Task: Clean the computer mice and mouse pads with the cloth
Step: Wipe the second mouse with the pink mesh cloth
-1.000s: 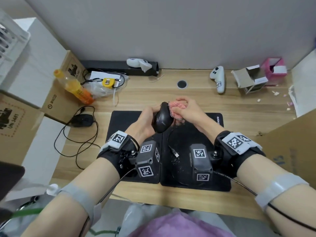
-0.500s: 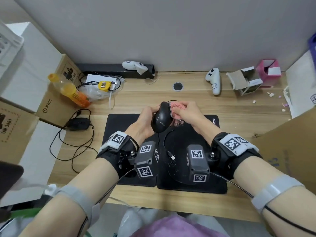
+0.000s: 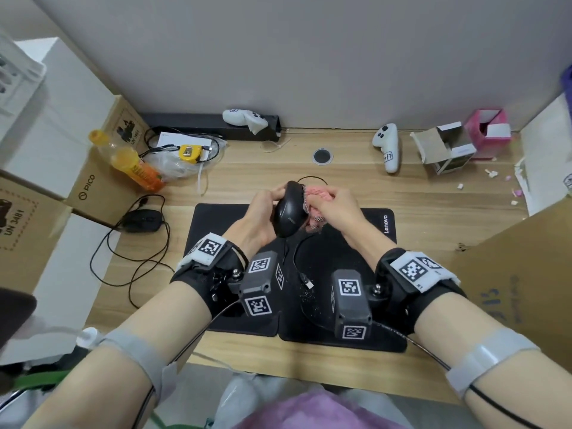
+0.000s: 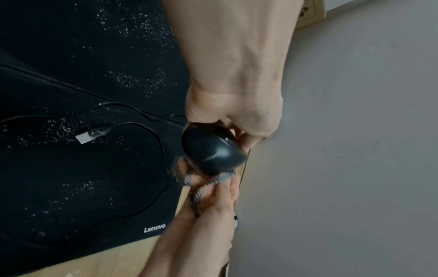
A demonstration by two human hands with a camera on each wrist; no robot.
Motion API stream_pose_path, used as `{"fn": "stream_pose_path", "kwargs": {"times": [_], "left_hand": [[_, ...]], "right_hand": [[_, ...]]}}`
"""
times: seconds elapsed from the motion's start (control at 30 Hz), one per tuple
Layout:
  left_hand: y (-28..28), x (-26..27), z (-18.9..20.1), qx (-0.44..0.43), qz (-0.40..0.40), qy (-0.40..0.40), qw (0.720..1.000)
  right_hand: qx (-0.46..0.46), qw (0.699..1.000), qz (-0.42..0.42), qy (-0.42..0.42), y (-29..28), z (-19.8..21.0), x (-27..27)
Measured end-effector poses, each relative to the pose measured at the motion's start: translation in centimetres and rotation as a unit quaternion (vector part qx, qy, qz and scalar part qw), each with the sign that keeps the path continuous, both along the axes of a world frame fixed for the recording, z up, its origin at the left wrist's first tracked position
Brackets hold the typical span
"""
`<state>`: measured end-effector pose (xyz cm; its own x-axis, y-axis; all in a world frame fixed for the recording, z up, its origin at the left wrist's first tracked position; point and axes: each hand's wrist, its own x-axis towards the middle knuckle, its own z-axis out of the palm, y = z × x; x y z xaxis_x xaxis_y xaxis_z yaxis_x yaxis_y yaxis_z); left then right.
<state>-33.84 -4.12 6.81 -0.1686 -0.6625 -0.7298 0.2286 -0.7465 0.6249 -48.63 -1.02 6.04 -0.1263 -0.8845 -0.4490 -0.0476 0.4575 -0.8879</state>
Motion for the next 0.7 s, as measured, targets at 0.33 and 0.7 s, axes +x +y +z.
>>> {"fn": "stream_pose_path", "kwargs": {"times": [0.33,0.7], "left_hand": [[0.9,-0.4,-0.1,-0.010,-0.043,0.037,0.998],[-0.1,1.2,-2.1,0.020,0.045,-0.053,0.997]], "right_hand": [[-0.012,0.999,-0.033,-0.001,-0.3,-0.7,-1.5],[0.007,0.975,0.208,-0.071,0.4,-0.7,-0.7]]}}
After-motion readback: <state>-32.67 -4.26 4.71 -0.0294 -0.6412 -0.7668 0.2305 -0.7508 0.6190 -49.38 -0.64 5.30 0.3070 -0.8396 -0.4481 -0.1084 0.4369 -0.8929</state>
